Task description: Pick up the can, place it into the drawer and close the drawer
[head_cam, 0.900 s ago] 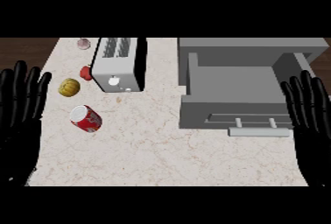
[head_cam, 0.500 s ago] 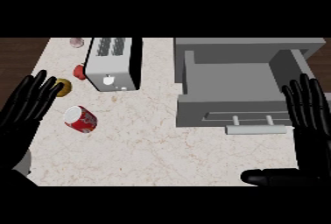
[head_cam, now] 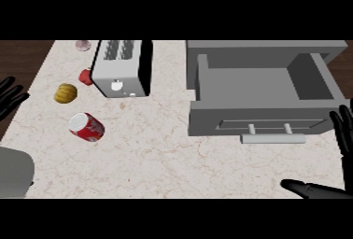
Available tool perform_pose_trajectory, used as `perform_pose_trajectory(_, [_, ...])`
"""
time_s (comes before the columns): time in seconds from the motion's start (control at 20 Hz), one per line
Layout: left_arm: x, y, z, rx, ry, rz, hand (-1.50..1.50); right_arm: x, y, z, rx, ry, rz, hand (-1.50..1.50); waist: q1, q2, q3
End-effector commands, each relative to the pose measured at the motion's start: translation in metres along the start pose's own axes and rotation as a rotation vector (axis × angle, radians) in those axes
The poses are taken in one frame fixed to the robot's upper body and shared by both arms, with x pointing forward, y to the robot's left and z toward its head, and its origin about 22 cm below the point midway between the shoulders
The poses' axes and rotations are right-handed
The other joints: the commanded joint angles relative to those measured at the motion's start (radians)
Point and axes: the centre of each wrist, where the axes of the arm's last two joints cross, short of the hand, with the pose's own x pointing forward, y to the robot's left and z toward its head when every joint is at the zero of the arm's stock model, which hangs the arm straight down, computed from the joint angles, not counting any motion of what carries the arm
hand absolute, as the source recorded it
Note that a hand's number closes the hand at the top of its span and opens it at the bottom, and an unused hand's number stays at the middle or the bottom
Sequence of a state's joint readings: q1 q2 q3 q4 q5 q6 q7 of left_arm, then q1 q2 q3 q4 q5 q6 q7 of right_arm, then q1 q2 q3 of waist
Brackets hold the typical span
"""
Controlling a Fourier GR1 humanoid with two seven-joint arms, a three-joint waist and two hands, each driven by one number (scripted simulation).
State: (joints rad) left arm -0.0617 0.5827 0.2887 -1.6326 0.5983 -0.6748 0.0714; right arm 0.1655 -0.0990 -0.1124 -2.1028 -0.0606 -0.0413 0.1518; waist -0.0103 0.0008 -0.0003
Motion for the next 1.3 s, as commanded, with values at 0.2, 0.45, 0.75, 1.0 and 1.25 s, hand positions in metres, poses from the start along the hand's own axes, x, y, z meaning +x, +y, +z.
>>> perform_pose_trajectory(0.2, [0.016, 0.033, 0.014, -0.032, 0.02, 0.025, -1.5, 0.005, -0.056, 0.012, -0.009, 0.004, 0.003, -1.5, 0.006, -0.002, 0.001])
perform_pose_trajectory(0.45, [0.01, 0.031, 0.04, -0.004, 0.041, 0.077, -1.5, -0.001, -0.063, 0.038, -0.016, 0.036, 0.016, -1.5, 0.01, -0.004, 0.001])
perform_pose_trajectory(0.75, [0.001, 0.048, 0.03, 0.039, 0.081, 0.202, -1.5, 0.008, -0.063, 0.045, -0.007, 0.024, -0.003, -1.5, -0.002, 0.0, 0.0])
perform_pose_trajectory(1.0, [-0.002, 0.034, 0.01, 0.038, 0.126, 0.282, -1.5, -0.003, -0.083, 0.055, -0.003, 0.035, -0.003, -1.5, -0.008, 0.0, 0.001])
perform_pose_trajectory(1.25, [-0.015, 0.016, 0.006, 0.01, 0.174, 0.322, -1.5, 0.015, -0.081, 0.055, 0.0, 0.029, -0.021, -1.5, -0.002, -0.001, 0.0])
